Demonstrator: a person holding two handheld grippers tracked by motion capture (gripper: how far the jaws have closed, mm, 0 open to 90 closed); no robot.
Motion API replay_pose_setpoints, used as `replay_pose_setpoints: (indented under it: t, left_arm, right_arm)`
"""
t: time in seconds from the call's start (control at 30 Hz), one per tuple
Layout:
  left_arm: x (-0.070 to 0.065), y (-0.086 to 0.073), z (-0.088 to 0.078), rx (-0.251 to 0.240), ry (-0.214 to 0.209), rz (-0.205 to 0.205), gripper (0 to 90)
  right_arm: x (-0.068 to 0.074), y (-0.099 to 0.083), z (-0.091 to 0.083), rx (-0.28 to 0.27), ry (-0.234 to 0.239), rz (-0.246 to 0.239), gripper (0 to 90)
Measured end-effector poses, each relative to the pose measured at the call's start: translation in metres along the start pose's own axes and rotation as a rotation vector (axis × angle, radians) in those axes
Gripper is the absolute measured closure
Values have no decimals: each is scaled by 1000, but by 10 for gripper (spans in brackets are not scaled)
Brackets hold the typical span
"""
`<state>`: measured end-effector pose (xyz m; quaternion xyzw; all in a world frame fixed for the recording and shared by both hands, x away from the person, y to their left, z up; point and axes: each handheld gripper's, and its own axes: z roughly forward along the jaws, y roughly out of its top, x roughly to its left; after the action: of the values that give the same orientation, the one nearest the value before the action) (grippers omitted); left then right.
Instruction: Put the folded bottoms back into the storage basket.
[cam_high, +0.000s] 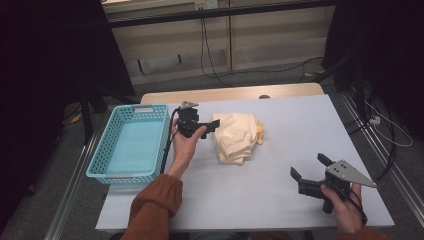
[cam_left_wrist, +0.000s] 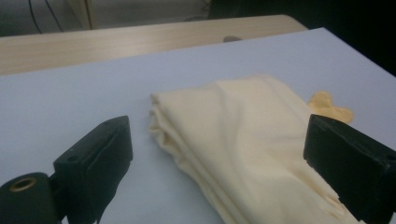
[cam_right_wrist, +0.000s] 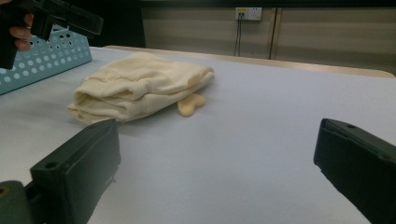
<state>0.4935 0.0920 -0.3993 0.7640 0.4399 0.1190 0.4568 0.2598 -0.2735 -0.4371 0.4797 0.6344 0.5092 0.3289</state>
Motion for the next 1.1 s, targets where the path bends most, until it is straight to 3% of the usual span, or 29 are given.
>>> replay_pose_setpoints:
  t: [0.17, 0.23, 0.3, 0.37, 0.43, 0.63, 0.87, 1.03, 1.1]
  left_arm:
    - [1, -3, 11, 28, -16, -34, 81]
    - [3, -6, 14, 52, -27, -69, 73]
    - [2, -6, 14, 74, 1, -123, 64]
    - [1, -6, 14, 68, -32, -118, 65]
    - [0, -6, 15, 67, -11, -104, 110]
    - [9, -13, 25, 129, -49, -171, 95]
    - [10, -17, 33, 132, -51, -220, 238]
    - [13, -22, 38, 187, -50, -225, 342]
    - [13, -25, 41, 201, -64, -253, 348]
  right_arm:
    - [0, 0, 0, 0, 2, -1, 7]
    - [0, 0, 0, 1, 2, 0, 7]
    - [0, 0, 0, 2, 0, 0, 9]
    - [0, 0, 0, 2, 2, 1, 9]
    - [0, -1, 1, 10, 2, -1, 9]
    - [0, -1, 1, 10, 5, -1, 10]
    - [1, -1, 1, 11, 9, -5, 11]
    - [1, -1, 2, 25, 9, -9, 15]
    - [1, -1, 2, 25, 10, -10, 15]
